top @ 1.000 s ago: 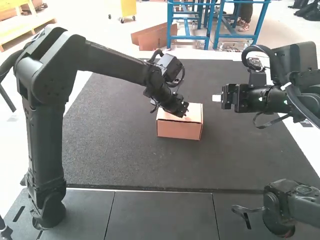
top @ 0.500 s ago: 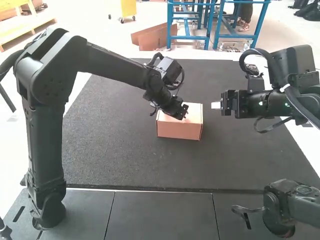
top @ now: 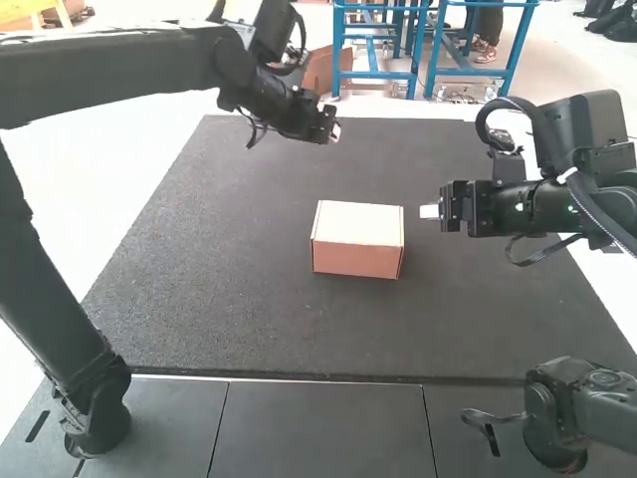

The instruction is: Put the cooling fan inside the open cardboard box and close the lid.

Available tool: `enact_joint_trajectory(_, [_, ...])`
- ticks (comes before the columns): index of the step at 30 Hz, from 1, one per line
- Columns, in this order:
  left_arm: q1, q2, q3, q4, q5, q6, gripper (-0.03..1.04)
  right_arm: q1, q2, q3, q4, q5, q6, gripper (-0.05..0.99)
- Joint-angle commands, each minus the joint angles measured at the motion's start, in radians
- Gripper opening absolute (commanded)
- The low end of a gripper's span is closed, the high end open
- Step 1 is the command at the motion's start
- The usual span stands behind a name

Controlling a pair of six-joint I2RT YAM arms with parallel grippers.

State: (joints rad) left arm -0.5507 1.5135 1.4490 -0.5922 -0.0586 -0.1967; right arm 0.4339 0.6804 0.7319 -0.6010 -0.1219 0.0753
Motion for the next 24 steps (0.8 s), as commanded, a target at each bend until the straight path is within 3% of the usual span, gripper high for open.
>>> enact_joint_trajectory(1, [0.048, -0.076, -0.085, 0.023, 0.006, -0.001, 0.97, 0.002, -0.001, 0.008, 0.003, -0.015, -0.016, 0.91])
enact_joint_trajectory(9, [0.094, -0.292, -0.326, 0.19, 0.006, 0.003, 0.97, -0.024, -0.021, -0.008, 0.084, 0.01, -0.017, 0.9])
enact_joint_trajectory(16, [0.159, -0.466, -0.475, 0.261, 0.006, 0.006, 0.97, -0.112, -0.094, -0.04, 0.207, 0.018, -0.014, 0.9])
enact_joint_trajectory(24, [0.222, -0.639, -0.688, 0.425, 0.005, 0.043, 0.97, -0.187, -0.223, -0.146, 0.317, 0.011, -0.022, 0.9])
